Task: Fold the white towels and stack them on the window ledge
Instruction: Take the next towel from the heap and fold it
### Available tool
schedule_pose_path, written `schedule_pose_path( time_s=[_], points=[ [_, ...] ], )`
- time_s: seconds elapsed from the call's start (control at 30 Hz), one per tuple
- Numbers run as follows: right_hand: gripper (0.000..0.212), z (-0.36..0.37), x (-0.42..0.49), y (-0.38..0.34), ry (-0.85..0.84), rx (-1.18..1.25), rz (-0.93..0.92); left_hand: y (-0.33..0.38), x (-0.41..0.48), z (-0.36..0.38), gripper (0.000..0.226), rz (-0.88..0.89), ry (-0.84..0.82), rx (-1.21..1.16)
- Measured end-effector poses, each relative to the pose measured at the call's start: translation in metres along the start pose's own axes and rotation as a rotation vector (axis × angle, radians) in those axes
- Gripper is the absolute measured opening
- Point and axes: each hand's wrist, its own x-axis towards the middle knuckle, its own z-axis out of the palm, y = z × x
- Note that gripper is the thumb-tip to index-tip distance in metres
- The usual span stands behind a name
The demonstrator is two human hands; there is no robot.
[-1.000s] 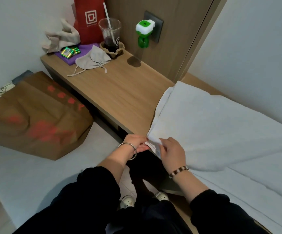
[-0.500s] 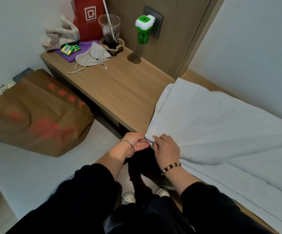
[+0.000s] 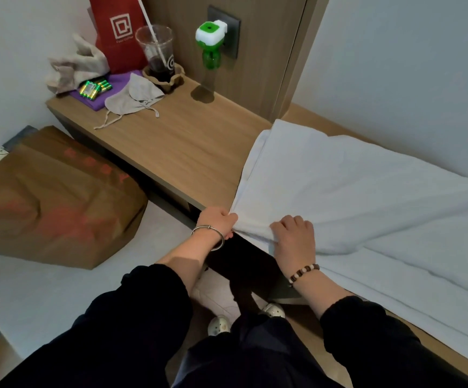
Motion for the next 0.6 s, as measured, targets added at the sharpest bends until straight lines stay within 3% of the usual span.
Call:
schedule_pose_path(
  time_s=[0.1,0.2,0.37,0.47,0.53,0.6],
  points=[
    [0.042,-0.006,-0.016,0.04,0.118,-0.006,0.126,0.002,-0.005,0.005,0.024,0.101,0.068,0.262],
    [0.049,-0.015,-0.032,0.078,0.229,0.018,0.22,0.002,-0.007,0.01,0.021,0.127,0.079,0.349],
    [0.024,-0.035,-0.04,0.093,0.325,0.085,0.11,0.005,-0.006,0.015,0.028,0.128,0.089,0.378],
    [0.036,-0.043,-0.039,0.091,0.431,0.122,0.021,0.007,-0.006,0.016,0.027,0.113,0.1,0.391],
    [0.031,-0.038,-0.047,0.087,0.406,0.106,-0.057,0.006,-0.006,0.018,0.027,0.102,0.116,0.387],
    [0.024,-0.026,-0.062,0.081,0.207,0.063,-0.131,0.006,-0.006,0.019,0.027,0.098,0.128,0.387]
  ],
)
